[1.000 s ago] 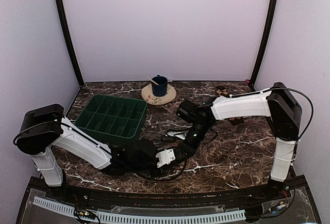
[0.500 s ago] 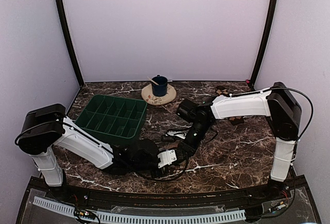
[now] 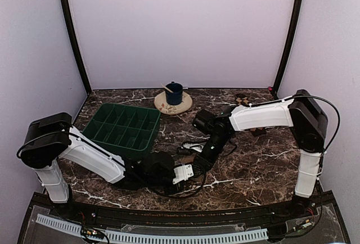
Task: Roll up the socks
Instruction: Roll the sock at the center of the board.
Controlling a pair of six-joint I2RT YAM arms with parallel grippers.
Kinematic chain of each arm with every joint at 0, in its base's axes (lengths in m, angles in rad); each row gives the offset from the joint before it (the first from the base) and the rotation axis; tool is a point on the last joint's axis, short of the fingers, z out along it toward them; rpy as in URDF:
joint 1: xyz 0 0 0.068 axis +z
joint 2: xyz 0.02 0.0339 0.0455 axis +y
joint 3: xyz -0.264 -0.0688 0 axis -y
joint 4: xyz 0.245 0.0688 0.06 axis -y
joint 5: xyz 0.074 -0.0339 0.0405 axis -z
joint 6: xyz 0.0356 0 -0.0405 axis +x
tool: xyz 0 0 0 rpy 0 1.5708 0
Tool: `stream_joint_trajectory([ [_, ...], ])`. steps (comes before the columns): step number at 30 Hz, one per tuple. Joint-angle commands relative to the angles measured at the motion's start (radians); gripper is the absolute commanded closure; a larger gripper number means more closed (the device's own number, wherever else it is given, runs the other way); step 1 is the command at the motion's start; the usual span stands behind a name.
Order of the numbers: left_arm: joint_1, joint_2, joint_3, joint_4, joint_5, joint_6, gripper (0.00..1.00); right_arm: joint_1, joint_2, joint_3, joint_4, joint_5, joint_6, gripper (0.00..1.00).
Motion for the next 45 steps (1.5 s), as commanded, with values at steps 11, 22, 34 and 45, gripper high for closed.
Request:
stream_joint_trajectory([
  [11,0.035,0.003,0.063,-0.163,0.109,-0.065,1.00,-0.023,-0.064,-0.095,0.149,0.020,0.080,0.78],
  [22,0.067,0.015,0.112,-0.247,0.172,-0.083,1.00,-0.045,-0.116,-0.158,0.247,0.021,0.131,0.72],
  [34,0.150,0.042,0.225,-0.440,0.327,-0.102,1.00,-0.065,-0.200,-0.344,0.507,0.122,0.281,0.72],
  [45,0.205,0.090,0.336,-0.648,0.520,-0.105,1.00,-0.067,-0.312,-0.509,0.724,0.275,0.384,0.72],
])
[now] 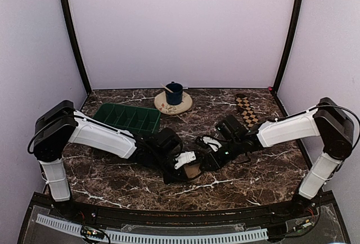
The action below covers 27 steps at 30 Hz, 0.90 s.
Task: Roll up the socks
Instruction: Roll the sock at the center of the board.
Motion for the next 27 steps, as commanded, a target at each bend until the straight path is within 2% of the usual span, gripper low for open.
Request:
stream_joint_trajectory([
  [1,0.029,0.017,0.056,-0.147,0.136,-0.010,1.00,-0.009,-0.070,-0.069,0.150,0.112,0.069,0.72],
  [10,0.081,0.081,0.144,-0.289,0.296,-0.009,1.00,0.023,-0.197,-0.209,0.285,0.262,0.089,0.72],
  [15,0.098,0.113,0.181,-0.348,0.328,0.003,1.00,0.121,-0.239,-0.258,0.320,0.397,0.059,0.72],
  [27,0.134,0.169,0.259,-0.462,0.377,0.046,1.00,0.382,-0.303,-0.310,0.361,0.685,-0.043,0.62],
])
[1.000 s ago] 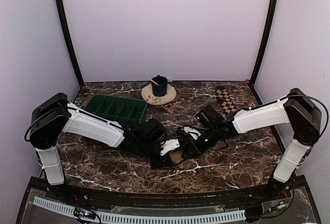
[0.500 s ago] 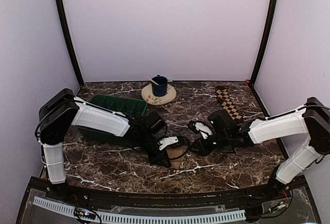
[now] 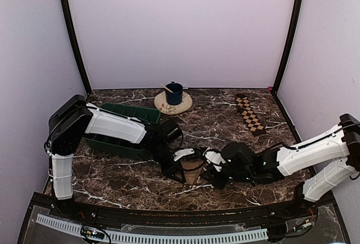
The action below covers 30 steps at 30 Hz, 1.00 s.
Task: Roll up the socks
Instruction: Roll the sock at the center of the board.
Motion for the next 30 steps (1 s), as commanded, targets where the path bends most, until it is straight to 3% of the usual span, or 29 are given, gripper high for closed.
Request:
stream_joint_trajectory([
  [1,0.016,0.023,0.040,-0.105,0.035,0.034,1.00,0.078,-0.015,-0.002,0.046,0.137,-0.058,0.60],
  [10,0.033,0.070,0.077,-0.160,0.064,0.059,1.00,0.193,0.105,0.103,0.020,0.214,-0.173,0.49],
  [30,0.047,0.121,0.126,-0.226,0.108,0.094,1.00,0.221,0.304,0.243,-0.013,0.225,-0.378,0.51],
])
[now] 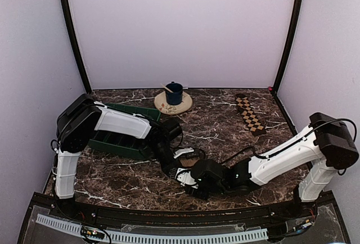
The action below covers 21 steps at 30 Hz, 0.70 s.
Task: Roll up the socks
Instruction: Roll the sock at the center of the board.
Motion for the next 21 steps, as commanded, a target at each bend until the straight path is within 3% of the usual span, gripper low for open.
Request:
stream_joint_trajectory([
  [1,0.004,0.021,0.010,-0.066,-0.019,0.029,1.00,0.007,0.029,0.029,0.011,0.019,-0.052,0.51],
  [21,0.015,0.030,0.022,-0.077,-0.004,0.031,1.00,-0.052,0.079,0.023,-0.048,-0.057,-0.044,0.70],
])
